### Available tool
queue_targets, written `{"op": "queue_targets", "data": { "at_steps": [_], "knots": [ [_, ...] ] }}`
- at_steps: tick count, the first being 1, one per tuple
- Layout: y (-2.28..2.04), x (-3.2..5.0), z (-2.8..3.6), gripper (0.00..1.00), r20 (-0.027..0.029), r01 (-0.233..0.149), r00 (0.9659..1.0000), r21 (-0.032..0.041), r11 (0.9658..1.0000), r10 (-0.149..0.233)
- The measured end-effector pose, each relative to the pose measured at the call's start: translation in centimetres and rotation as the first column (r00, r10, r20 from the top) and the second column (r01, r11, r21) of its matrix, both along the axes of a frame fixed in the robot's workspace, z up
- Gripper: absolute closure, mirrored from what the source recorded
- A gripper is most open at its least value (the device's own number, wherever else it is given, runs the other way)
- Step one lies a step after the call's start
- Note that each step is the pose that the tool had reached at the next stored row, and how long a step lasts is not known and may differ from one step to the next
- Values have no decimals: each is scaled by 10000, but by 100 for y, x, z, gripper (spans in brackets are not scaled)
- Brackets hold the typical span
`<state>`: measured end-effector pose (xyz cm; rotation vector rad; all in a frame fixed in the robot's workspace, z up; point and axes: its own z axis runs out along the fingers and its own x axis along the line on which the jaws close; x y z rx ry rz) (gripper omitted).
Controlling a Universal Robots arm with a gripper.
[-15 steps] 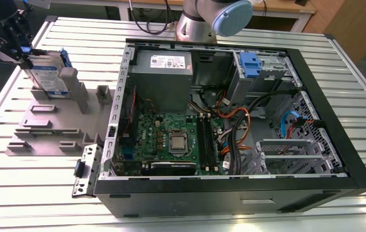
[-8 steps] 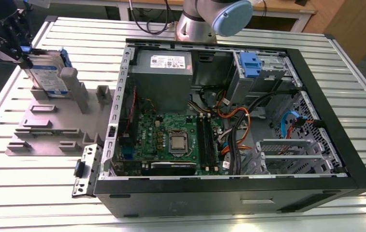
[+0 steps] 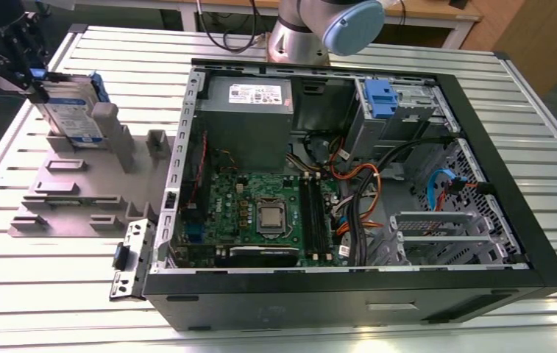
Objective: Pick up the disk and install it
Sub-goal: 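Pick up the disk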
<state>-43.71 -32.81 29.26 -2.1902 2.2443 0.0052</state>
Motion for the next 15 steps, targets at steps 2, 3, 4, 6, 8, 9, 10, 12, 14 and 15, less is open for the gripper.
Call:
{"op": "queue_targets", "data": {
  "at_steps": [2, 3, 4, 6, 8, 9, 10, 12, 14, 15],
  "knots": [
    [0, 0, 6, 64, 0, 0, 10000, 0, 10000, 0],
    [0, 0, 9, 64, 0, 0, 10000, 0, 10000, 0],
    [0, 0, 13, 64, 0, 0, 10000, 0, 10000, 0],
    [0, 0, 19, 64, 1, 0, 10000, 1, 10000, 0],
    [0, 0, 26, 64, 0, 0, 10000, 0, 10000, 0],
    [0, 0, 30, 64, 0, 0, 10000, 0, 10000, 0],
    [0, 0, 33, 64, 1, 0, 10000, 0, 10000, 0],
    [0, 0, 39, 64, 0, 0, 10000, 0, 10000, 0],
    [0, 0, 46, 64, 0, 0, 10000, 0, 10000, 0],
    [0, 0, 49, 64, -1, 0, 10000, -1, 10000, 0]
  ]
}}
